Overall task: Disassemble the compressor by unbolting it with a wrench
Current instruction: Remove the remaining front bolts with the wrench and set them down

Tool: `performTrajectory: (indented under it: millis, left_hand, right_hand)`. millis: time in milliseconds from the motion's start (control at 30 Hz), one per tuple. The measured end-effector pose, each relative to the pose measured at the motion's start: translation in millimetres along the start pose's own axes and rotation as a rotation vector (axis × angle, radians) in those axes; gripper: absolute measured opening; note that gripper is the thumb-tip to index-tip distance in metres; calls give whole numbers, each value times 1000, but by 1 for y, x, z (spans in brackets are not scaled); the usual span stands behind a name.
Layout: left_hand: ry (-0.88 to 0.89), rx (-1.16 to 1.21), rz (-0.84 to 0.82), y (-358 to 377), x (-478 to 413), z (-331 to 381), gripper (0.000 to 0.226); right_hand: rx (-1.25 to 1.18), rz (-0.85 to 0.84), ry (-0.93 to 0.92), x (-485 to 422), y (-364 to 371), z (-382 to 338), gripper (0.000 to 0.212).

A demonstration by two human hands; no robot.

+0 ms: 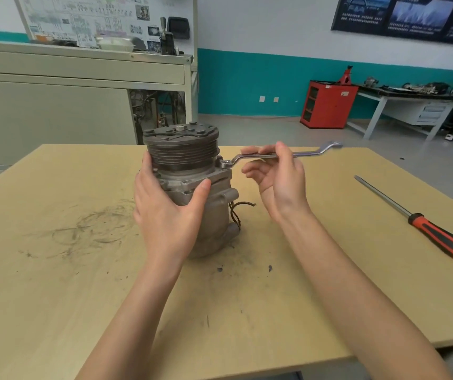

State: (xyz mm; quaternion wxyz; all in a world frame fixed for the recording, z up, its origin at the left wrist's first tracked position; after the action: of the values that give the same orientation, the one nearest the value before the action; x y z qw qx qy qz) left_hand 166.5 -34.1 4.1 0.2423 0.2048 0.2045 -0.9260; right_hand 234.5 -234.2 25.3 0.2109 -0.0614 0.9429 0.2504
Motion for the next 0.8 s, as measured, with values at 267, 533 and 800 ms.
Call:
performTrajectory:
  millis: [267,533,800]
  left_hand:
    - [-4,4,1,1,1,0,98]
    - [-9,-10,-1,-1,1,1,97]
    - [-11,-24,5,0,0,-1,93]
  right_hand:
    - [28,-242,478,-58,24,57,35]
    - [-80,-181,418,-53,23,39,47]
    - [811,-108,-327,-13,67,-82,48]
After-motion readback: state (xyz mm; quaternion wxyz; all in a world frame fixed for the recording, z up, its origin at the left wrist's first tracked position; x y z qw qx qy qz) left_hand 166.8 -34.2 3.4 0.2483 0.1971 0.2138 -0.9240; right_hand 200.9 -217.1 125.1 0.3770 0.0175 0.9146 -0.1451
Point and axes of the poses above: each hand's wrist, its own x-axis away from the middle knuckle, its own y-axis out of the palm, z = x × y, the point moved 10 cm from there along -x, towards the middle knuckle, and after that the axes turned 6 degrees about -z, right-handed, at the moved point
